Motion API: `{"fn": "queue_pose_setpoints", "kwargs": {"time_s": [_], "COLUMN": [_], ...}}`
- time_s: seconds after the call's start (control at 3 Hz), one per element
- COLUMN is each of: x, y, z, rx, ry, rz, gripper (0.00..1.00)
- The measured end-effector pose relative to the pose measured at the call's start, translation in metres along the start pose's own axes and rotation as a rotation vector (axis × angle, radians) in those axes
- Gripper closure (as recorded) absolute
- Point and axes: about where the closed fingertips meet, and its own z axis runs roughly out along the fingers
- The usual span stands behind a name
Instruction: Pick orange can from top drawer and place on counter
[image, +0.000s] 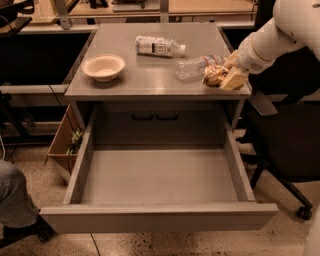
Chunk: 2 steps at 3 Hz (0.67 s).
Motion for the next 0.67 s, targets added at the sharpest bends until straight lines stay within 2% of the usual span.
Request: {"fn": "queue_pose_setpoints", "kwargs": {"time_s": [0.33, 0.67], "x": [-0.001, -0.004], "y": [-0.018, -0.033], "z": [0.023, 0.044], "rx": [0.025, 0.031], "ry": [-0.037, -0.059], "rz": [0.005, 0.012], "gripper": [1.0, 0.83]}}
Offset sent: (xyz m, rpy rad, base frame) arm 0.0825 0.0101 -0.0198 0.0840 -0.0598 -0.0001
